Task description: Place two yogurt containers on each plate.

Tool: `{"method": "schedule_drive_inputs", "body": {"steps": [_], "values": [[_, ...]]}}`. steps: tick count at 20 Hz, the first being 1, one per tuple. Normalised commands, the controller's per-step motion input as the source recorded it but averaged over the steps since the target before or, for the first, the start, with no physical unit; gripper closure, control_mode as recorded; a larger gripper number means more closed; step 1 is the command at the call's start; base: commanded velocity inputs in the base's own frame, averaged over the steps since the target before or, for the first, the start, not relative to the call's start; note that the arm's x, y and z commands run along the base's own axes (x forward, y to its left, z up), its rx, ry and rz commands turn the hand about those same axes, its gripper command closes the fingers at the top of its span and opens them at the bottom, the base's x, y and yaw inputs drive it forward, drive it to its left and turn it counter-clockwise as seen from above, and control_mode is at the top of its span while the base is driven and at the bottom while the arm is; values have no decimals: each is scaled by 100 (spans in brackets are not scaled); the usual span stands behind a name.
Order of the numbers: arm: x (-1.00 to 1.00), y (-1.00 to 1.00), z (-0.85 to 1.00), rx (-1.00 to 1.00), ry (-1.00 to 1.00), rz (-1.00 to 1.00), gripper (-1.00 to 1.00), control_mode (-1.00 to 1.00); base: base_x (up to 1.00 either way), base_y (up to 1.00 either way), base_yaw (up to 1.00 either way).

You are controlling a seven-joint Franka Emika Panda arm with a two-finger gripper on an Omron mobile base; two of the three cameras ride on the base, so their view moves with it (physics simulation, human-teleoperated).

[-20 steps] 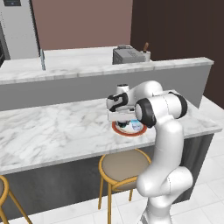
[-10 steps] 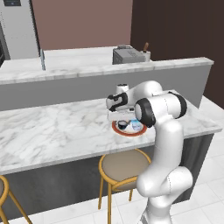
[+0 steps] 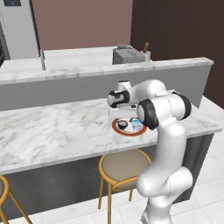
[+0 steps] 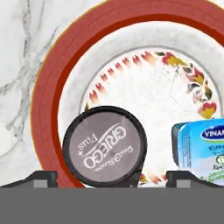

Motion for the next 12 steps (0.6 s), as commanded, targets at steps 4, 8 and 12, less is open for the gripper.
{"method": "schedule_drive_inputs", "body": {"steps": [4, 8, 12], "values": [[-86, -44, 78, 0, -5, 0, -100, -100, 0, 0, 0], [-93, -51, 67, 0, -6, 0, -100, -100, 0, 0, 0], [-96, -57, 67, 0, -10, 0, -100, -100, 0, 0, 0]]}}
